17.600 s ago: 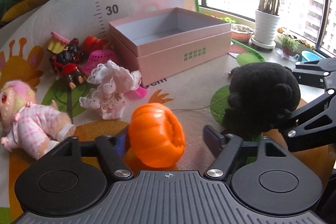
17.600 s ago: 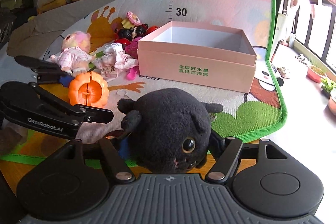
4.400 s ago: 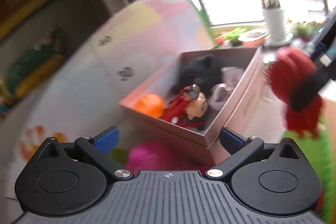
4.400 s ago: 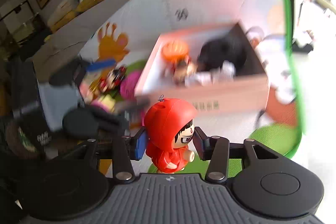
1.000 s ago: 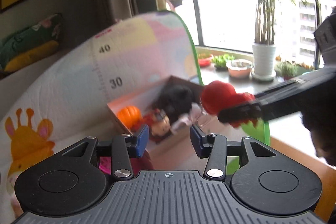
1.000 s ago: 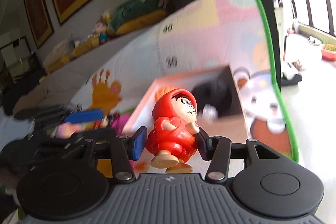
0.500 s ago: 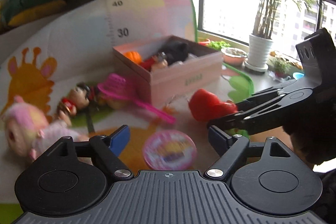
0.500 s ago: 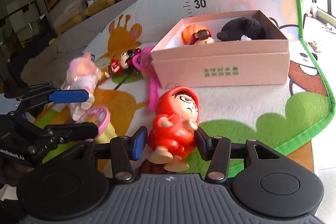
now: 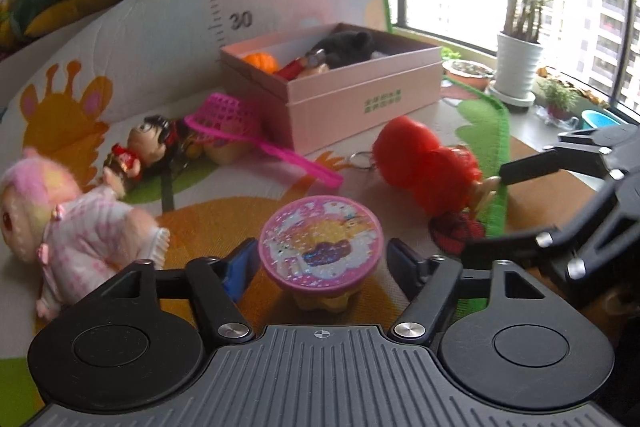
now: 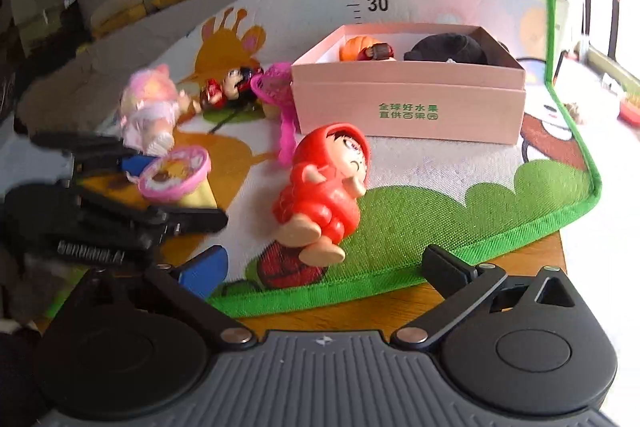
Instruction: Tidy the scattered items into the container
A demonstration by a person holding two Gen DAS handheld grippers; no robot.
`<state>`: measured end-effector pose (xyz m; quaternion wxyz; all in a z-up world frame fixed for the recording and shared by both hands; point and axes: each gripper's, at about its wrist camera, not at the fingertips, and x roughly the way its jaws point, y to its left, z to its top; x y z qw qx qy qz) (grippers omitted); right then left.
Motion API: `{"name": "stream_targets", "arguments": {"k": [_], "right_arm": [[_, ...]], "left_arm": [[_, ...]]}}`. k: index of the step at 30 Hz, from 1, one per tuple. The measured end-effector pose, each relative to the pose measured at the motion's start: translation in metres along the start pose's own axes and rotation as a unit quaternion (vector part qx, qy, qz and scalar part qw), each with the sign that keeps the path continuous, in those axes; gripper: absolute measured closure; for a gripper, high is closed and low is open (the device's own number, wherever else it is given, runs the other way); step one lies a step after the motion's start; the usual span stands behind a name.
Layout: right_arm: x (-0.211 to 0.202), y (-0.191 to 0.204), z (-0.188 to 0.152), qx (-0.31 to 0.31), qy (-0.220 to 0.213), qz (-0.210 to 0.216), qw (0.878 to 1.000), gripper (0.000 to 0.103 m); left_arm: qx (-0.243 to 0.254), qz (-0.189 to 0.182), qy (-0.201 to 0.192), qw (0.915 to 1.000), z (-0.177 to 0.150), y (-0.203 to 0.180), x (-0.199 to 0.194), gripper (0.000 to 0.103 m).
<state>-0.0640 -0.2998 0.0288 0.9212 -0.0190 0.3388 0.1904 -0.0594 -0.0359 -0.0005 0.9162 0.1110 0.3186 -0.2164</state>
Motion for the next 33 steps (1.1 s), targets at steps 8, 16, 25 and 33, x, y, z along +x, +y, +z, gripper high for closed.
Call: {"name": "stream_targets", "arguments": {"k": [8,16,25,33], "right_arm": [[0.003,0.011,0.000,-0.036,0.020,-0.024,0.999,0.000],[-0.005,0.012,0.008,-0.035,-0.045,-0.039,0.998,0.007],[0.023,0.002,0.027,-0.018,-0.003,-0.014,1.000,0.053],[-0.004,0.001,0.017,-0.008,-0.002,-0.004,1.000,0.053]], "left_arm": [[-0.011,0.006,0.003,0.9999,0.000,0.003,-0.001,0.043],[-0.022,0.007,-0.006,0.9997,0.001,0.010,-0.007,0.048],[-0.020,0.010,-0.013,0.9997,0.001,0.011,-0.006,0.048],[-0.009,-0.007,-0.020,0.9997,0.008,0.003,-0.017,0.056]]}}
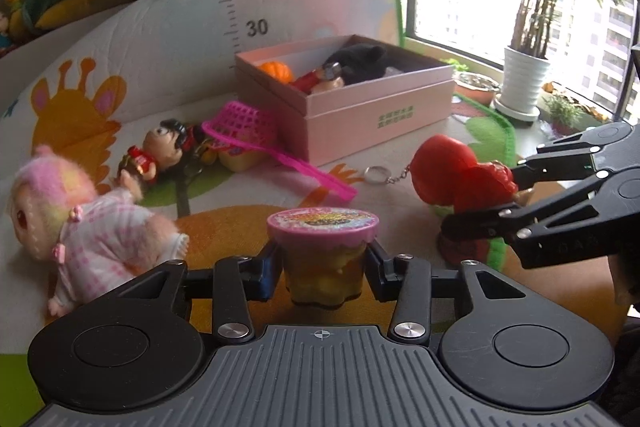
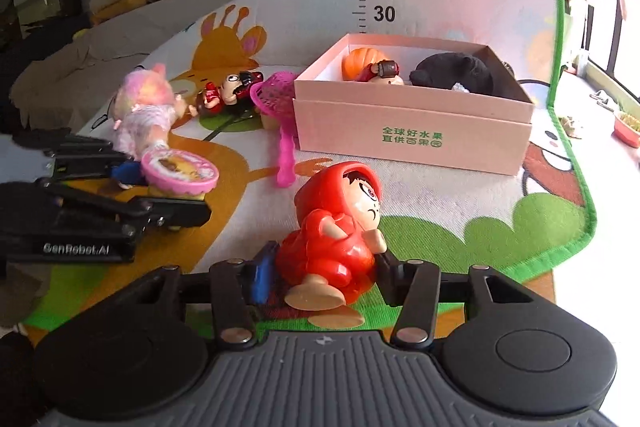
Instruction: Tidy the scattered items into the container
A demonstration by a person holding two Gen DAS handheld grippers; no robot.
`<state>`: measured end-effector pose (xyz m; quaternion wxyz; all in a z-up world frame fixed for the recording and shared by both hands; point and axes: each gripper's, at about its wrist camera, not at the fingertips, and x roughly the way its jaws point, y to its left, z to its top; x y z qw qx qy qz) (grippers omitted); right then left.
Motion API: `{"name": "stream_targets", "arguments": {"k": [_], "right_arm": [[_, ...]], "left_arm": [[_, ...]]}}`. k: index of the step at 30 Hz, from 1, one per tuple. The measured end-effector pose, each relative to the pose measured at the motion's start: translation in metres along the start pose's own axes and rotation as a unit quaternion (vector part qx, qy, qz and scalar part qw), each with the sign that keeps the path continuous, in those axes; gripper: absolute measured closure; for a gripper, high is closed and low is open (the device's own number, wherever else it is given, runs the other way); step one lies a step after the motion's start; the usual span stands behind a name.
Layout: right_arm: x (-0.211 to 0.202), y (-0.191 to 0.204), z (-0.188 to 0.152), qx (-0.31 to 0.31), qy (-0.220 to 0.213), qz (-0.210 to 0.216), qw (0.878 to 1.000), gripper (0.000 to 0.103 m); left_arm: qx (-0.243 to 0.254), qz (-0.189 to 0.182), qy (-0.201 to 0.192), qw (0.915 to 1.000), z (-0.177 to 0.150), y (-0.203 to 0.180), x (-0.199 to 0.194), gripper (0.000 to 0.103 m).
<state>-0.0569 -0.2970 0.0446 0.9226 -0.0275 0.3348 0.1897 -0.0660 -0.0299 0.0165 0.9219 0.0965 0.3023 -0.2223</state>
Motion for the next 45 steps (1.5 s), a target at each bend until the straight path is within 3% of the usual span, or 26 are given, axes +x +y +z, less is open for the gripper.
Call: {"name": "stream_targets", "arguments": {"k": [10,17,20,24,25,26,27,29,33,36,41,45], "right_arm": [[-0.016,-0.018,-0.005,0.029,-0.012,-0.017,0.999,0.053],[-0.019,-0.024,0.008,0.038,-0.025,-0.013,0.999,0.053],[-0.018,-0.028,0.035,0.020,-0.056,-0.024,0.998,0.053],[0.007,-0.040,0.098,-0.014,-0.103,-0.065,0.992,0.053],[0.016,-0.044,0.114,-0.025,-0.112,-0.074,0.991,0.053],[0.027,-0.047,0.127,-0.038,-0.112,-0.081,0.990,0.045],[0.036,-0.051,0.136,-0.046,-0.109,-0.088,0.989,0.027],[0.048,-0.055,0.144,-0.050,-0.108,-0.102,0.988,0.022],[0.054,-0.059,0.135,-0.057,-0.106,-0.105,0.987,0.022],[0.056,-0.059,0.128,-0.051,-0.099,-0.099,0.989,0.022],[0.058,-0.044,0.134,-0.067,-0.102,-0.075,0.990,0.022],[0.057,-0.020,0.144,-0.088,-0.104,-0.032,0.990,0.027]], "left_arm": [[0.018,-0.004,0.000,0.9998,0.003,-0.013,0.000,0.056],[0.032,-0.009,-0.027,0.9991,0.024,-0.015,-0.006,0.056],[0.062,-0.009,-0.065,0.9959,0.056,-0.018,-0.003,0.056],[0.090,0.000,-0.115,0.9893,0.129,-0.008,0.030,0.054],[0.082,-0.008,-0.118,0.9896,0.147,-0.002,0.043,0.046],[0.069,-0.017,-0.118,0.9904,0.162,0.006,0.057,0.038],[0.055,-0.023,-0.118,0.9912,0.174,0.013,0.068,0.027],[0.029,-0.026,-0.118,0.9923,0.189,0.027,0.082,0.026],[0.025,0.004,-0.137,0.9903,0.178,0.053,0.079,0.012],[0.036,0.034,-0.133,0.9898,0.153,0.071,0.071,0.010],[0.022,-0.004,-0.069,0.9974,0.108,0.085,0.069,0.010],[0.003,-0.017,-0.064,0.9978,0.082,0.090,0.053,0.009]]}}
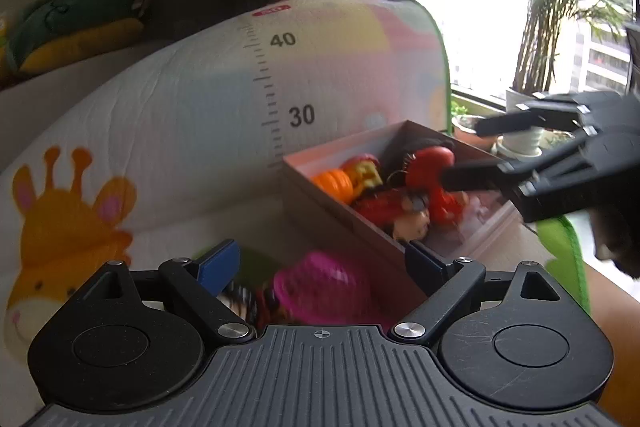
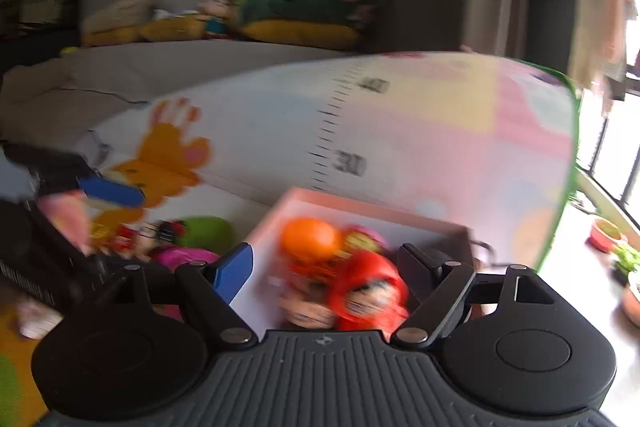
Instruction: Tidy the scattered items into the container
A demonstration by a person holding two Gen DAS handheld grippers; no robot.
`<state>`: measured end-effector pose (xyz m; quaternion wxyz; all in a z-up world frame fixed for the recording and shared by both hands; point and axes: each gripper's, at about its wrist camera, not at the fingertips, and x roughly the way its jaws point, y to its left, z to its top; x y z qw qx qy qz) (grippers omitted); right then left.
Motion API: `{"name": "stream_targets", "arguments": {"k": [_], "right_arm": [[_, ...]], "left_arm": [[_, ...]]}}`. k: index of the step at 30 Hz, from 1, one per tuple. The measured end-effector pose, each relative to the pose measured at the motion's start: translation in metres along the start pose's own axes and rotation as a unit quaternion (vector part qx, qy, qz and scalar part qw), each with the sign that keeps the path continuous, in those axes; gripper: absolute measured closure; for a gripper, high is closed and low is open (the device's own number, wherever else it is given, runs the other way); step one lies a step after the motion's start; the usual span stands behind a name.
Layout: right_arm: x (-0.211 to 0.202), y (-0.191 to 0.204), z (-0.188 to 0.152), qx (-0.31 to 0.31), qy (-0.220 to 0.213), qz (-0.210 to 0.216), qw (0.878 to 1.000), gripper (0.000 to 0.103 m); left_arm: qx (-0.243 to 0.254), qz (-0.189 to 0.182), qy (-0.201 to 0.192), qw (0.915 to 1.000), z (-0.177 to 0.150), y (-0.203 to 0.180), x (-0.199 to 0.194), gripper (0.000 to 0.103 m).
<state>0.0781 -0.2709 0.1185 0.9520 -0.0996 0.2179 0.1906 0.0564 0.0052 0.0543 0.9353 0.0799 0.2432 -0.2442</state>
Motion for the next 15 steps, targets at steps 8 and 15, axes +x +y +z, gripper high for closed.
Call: {"name": "stream_targets", "arguments": {"k": [8,15], "right_arm": [[0.044,0.051,0.033,0.019,0.080,0.120,0.989,0.050],[0.104,0.111,0.039,0.003,0.130,0.133,0.983,0.020]], "left_arm": [[-0.002,0.069,-0.005,0.9976,-0.040,-0.002,-0.047,0.006],[-0.002,0.082,-0.001,0.9966,-0.057,0.006,-0.074,0.006]]}}
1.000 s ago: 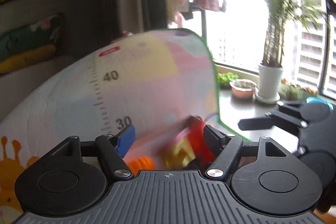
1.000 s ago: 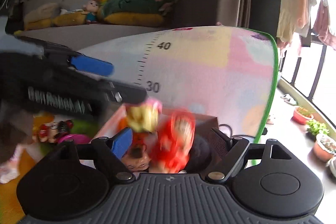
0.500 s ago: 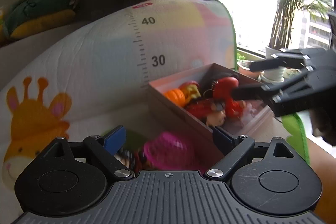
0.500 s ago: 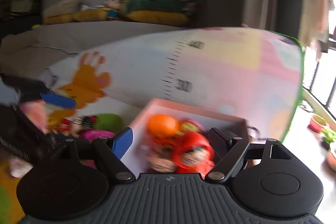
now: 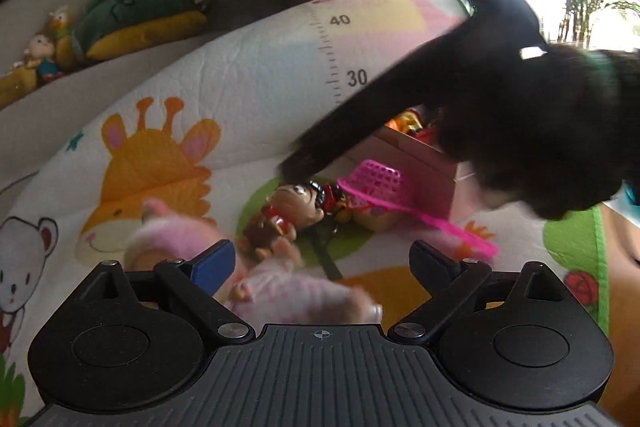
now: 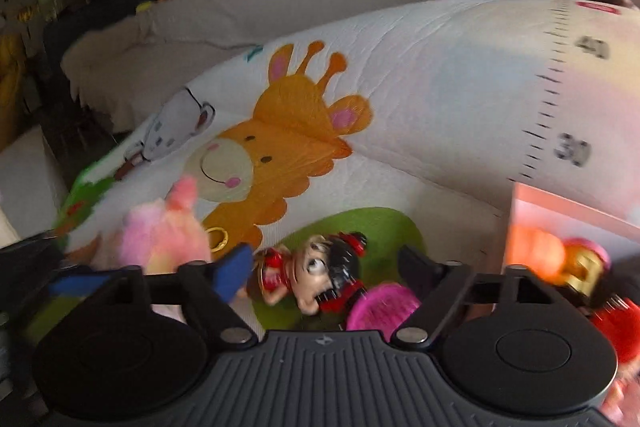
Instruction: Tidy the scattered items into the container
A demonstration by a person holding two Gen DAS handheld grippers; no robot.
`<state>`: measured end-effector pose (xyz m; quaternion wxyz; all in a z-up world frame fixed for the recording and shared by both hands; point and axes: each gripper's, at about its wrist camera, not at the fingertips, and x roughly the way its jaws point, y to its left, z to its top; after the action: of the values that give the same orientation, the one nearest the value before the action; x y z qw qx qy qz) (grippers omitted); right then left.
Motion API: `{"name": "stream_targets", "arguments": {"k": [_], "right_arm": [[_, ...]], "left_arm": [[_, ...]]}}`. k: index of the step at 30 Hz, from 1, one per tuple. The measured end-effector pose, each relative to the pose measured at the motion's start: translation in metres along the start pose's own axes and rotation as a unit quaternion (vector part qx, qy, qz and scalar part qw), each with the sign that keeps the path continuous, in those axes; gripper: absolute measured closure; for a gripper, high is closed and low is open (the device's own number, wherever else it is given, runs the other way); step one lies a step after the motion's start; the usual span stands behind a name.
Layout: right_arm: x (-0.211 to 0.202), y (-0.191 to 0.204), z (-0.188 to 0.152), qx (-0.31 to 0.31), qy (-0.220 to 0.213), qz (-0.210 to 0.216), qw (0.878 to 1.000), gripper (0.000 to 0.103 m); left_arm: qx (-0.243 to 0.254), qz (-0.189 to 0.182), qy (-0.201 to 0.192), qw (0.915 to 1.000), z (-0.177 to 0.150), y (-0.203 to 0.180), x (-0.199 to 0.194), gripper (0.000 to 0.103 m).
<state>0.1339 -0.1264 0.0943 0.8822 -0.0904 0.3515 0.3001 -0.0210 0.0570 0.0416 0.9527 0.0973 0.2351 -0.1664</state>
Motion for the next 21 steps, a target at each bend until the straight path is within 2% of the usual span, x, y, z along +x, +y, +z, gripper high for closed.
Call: {"name": "stream_targets", "arguments": {"k": [4,5,9,10,11,12,21], "right_arm": [[0.036,0.011,0.004,-0.001,0.039,-0.012,0.999,0.020],[0.041,0.014,0.003,-0.005,0.044,-0.011,0.999,0.015],[0.051,0.026,-0.005,-0.029,0.057,-0.012,0.998,0.015],[0.050,0.032,-0.008,-0.046,0.050,-0.019,0.998,0.015],[0.046,0.037,-0.011,-0.065,0.040,-0.025,0.997,0.021],[0.042,0.041,-0.012,-0.076,0.031,-0.029,0.996,0.021],[-0.023,0.034,-0.022,-0.069,-0.027,-0.020,0.997,0.021]], "left_arm": [[-0.012,0.004,-0.009,0.9999,-0.005,0.007,-0.014,0.005],[-0.015,0.004,-0.011,0.9998,-0.006,0.008,-0.017,0.005],[-0.023,0.003,-0.011,0.9997,-0.014,0.011,-0.024,0.004],[-0.025,0.003,-0.010,0.9996,-0.016,0.012,-0.024,0.004],[-0.027,0.004,-0.009,0.9996,-0.017,0.012,-0.024,0.004],[-0.030,0.005,-0.008,0.9995,-0.018,0.013,-0.024,0.004],[-0.037,-0.001,-0.001,0.9993,-0.017,0.005,-0.023,0.004]]}}
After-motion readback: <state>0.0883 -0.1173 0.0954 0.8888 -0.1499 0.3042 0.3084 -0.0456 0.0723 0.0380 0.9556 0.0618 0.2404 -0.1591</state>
